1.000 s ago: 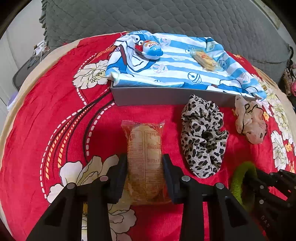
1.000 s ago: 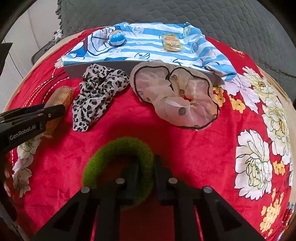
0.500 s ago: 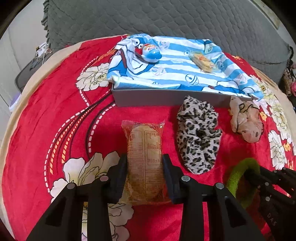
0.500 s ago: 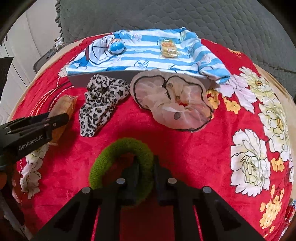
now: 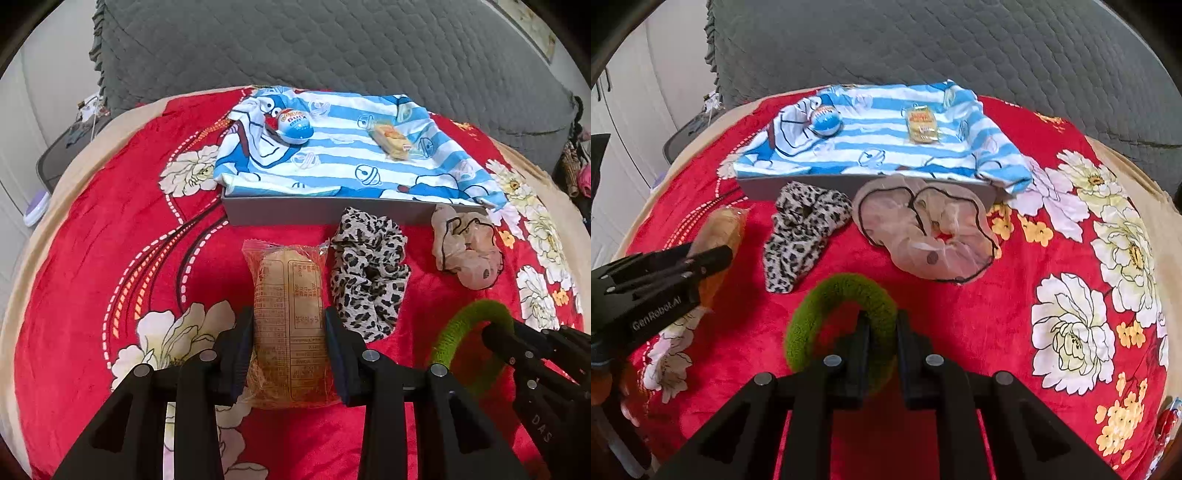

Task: Organize objects
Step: 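Lift the bread with the left tool while the right tool lifts the hair tie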

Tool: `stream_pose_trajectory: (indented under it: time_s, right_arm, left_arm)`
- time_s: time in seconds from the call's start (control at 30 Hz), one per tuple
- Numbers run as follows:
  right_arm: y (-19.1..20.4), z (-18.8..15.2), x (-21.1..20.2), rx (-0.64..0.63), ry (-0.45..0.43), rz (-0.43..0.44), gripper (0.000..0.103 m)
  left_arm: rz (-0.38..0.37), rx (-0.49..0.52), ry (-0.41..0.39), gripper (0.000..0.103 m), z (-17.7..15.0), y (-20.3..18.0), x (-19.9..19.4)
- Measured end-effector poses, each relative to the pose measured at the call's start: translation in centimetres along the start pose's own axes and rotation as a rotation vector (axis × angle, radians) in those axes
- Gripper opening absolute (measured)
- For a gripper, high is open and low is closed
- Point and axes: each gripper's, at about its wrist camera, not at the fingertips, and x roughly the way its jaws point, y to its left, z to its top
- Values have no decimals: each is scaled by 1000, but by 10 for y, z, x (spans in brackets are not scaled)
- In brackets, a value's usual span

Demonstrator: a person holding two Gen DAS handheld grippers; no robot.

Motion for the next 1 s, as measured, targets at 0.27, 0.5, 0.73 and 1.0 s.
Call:
stream_pose_trajectory:
  time_s: [0.27,0.5,0.73,1.0]
  right_arm:
    - [2,4,-20,-1,-51,5,13]
    - [1,9,-39,-3,-105,13,13]
    - [-2,14,-55,5,-150,31,13]
    - [-6,23,-71,16,-200,40,13]
  left_arm:
    - [9,-12,-22,38,-1,-5,-21]
    - [19,-26,-59,38,4,-7,-40]
    - [8,-36,-80,38,10,-12,-52]
    - [4,-44,-123,38,19,-17,-66]
